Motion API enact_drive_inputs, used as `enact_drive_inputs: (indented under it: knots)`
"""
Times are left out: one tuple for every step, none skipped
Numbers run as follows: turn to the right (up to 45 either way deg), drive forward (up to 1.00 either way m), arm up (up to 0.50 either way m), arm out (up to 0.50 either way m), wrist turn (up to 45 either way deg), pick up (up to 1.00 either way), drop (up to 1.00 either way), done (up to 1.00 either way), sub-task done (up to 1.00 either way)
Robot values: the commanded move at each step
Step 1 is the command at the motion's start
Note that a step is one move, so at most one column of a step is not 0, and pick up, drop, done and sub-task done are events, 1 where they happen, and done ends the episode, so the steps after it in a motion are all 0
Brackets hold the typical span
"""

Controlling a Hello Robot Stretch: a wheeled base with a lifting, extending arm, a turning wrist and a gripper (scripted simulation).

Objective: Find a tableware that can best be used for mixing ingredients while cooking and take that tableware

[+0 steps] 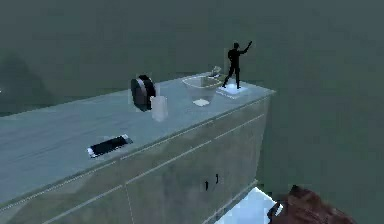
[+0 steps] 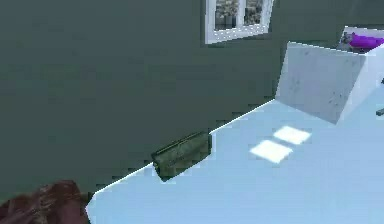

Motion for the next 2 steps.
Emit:
enact_drive_inputs:
  knots:
    - [-45.0,0.0,0.0,0.0,0.0,0.0,0.0,0.0,0.0]
    - [-39.0,0.0,0.0,0.0,0.0,0.0,0.0,0.0,0.0]
